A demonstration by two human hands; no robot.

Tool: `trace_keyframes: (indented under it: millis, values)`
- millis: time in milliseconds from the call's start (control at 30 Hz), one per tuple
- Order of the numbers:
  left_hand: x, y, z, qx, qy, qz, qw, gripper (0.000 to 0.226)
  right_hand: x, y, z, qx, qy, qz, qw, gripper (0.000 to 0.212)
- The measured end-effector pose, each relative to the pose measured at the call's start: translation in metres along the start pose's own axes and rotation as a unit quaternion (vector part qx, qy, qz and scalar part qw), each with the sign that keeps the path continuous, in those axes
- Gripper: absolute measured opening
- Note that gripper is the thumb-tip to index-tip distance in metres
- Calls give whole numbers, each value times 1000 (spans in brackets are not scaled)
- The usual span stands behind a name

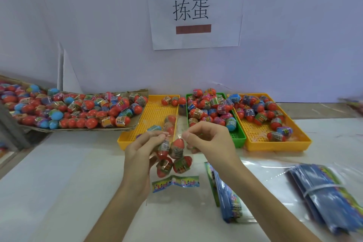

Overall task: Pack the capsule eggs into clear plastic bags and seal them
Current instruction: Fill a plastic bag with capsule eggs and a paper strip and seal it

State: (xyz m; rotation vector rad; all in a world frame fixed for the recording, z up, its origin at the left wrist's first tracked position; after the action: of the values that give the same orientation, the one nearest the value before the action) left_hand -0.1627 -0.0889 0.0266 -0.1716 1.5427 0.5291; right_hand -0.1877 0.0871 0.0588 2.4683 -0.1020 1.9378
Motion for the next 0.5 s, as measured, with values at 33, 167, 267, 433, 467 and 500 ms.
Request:
trace_keyframes:
  millis: [33,167,267,433,467,500]
  values:
    - [0,-1,0,-8,-5,3,1000,10,0,1,0,1,-1,-3,1000,8]
    - [-1,0,2,4,-16,20,1000,14,-1,2,0,-5,1,-25,1000,6]
    - [-1,1,1,12,4,3,1000,12,-6,1,0,-18,9,-19,1000,10]
    - [0,-1,0,5,29,-29,999,21,-24,12,9,-3,60,22,998,10]
    - [1,-2,-1,6,31,-29,999,20,-24,15,10,7,60,21,998,10]
    - [0,-2,-2,4,29,-29,999,20,-22,16,11,8,53,18,998,10]
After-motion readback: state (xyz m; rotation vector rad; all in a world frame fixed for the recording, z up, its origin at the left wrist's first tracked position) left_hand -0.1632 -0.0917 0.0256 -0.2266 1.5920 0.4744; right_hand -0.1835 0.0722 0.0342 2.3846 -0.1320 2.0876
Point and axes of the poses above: each hand's wrist, its own z-axis away from the middle knuckle, its own y-axis out of the palm, x = y × z, the point moved 8 cm from there along -z, towards the middle knuckle, and after that the axes turned 11 degrees about -x, right-handed, at the moved point
